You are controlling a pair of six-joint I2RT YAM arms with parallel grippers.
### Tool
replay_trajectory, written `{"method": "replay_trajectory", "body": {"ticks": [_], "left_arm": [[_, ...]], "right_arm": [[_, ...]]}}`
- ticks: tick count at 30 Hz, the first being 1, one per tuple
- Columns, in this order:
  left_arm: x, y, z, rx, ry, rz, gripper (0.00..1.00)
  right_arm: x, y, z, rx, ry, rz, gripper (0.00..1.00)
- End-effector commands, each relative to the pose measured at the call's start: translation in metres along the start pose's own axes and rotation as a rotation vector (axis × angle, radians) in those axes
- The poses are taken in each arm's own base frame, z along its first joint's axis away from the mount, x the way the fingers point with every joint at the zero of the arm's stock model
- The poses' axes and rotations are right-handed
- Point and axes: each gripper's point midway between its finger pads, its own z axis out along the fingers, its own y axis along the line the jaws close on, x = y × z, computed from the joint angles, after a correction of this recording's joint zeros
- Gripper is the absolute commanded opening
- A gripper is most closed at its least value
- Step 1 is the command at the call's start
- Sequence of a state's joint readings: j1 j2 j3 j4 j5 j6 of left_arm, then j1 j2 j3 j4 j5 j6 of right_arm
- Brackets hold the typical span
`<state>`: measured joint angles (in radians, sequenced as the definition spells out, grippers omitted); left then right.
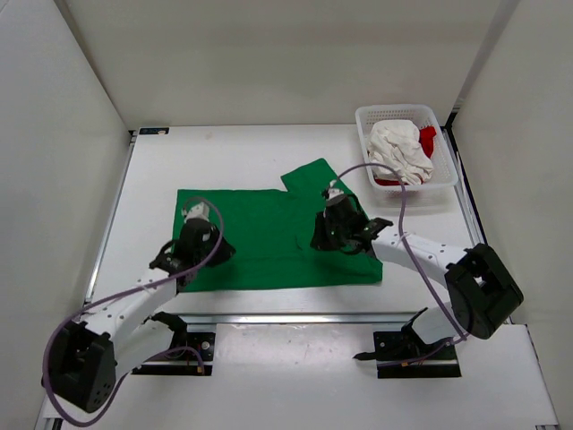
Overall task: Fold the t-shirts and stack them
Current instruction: Fold the flattened tshirt in 1/3 of the way, then grap the side of the flattened tshirt furthest away from the robot with both arms
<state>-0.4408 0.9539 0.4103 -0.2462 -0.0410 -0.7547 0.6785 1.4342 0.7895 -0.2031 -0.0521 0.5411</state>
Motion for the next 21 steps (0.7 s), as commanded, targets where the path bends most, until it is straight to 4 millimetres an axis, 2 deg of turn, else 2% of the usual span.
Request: {"method": "replay_trajectory", "body": {"ticks": [1,2,4,5,6,7,8,9,10,11,13,14,16,17,18,19,20,21], "left_arm": [[-0.081,-0.013,0.003,-0.002,-0.154,-0.024,0.25],[-0.095,-0.014,0.01,-0.004,-0.162,-0.039,0.25],[-0.124,0.005,0.021,-0.06,-0.187,-0.086,0.25],[-0.146,0.013,0.026,-0.097,-0.223,-0.104,0.25],[-0.16,0.021,0.027,-0.131,-0.254,-0.102,0.25],[-0.178,0.035,0.031,-0.172,-0.274,-0.12,0.25],[-0.189,0.044,0.04,-0.211,-0.268,-0.13,0.25],[-0.192,0.061,0.049,-0.242,-0.235,-0.149,0.25],[-0.21,0.074,0.048,-0.259,-0.256,-0.201,0.23],[-0.218,0.083,0.054,-0.273,-0.256,-0.223,0.25],[-0.225,0.09,0.065,-0.294,-0.247,-0.246,0.27],[-0.229,0.098,0.073,-0.312,-0.235,-0.261,0.27],[-0.229,0.106,0.089,-0.348,-0.206,-0.268,0.29],[-0.233,0.108,0.091,-0.359,-0.207,-0.267,0.29],[-0.235,0.111,0.097,-0.362,-0.197,-0.272,0.3],[-0.227,0.119,0.104,-0.385,-0.173,-0.284,0.32],[-0.235,0.12,0.105,-0.382,-0.182,-0.289,0.33],[-0.229,0.126,0.11,-0.399,-0.16,-0.299,0.34]], "right_arm": [[-0.046,0.016,-0.012,-0.055,-0.1,-0.037,0.15],[-0.052,0.018,-0.012,-0.058,-0.107,-0.033,0.14],[-0.048,0.025,-0.006,-0.088,-0.096,-0.052,0.06],[-0.045,0.03,-0.006,-0.105,-0.101,-0.065,0.04],[-0.035,0.03,-0.004,-0.123,-0.082,-0.071,0.0],[-0.036,0.036,-0.005,-0.155,-0.093,-0.066,0.0],[-0.026,0.039,-0.004,-0.166,-0.079,-0.081,0.0],[-0.015,0.042,-0.004,-0.184,-0.065,-0.089,0.0],[-0.012,0.047,-0.004,-0.203,-0.073,-0.098,0.0],[-0.005,0.048,-0.006,-0.218,-0.072,-0.106,0.0],[0.017,0.046,-0.005,-0.228,-0.031,-0.118,0.0],[0.012,0.053,-0.009,-0.258,-0.058,-0.118,0.0],[0.02,0.049,-0.01,-0.261,-0.05,-0.112,0.0],[0.024,0.046,-0.011,-0.263,-0.044,-0.111,0.0],[0.017,0.047,-0.014,-0.269,-0.07,-0.111,0.0],[0.025,0.042,-0.013,-0.261,-0.054,-0.105,0.01],[0.022,0.041,-0.016,-0.266,-0.07,-0.098,0.0],[0.02,0.04,-0.018,-0.268,-0.08,-0.096,0.0]]}}
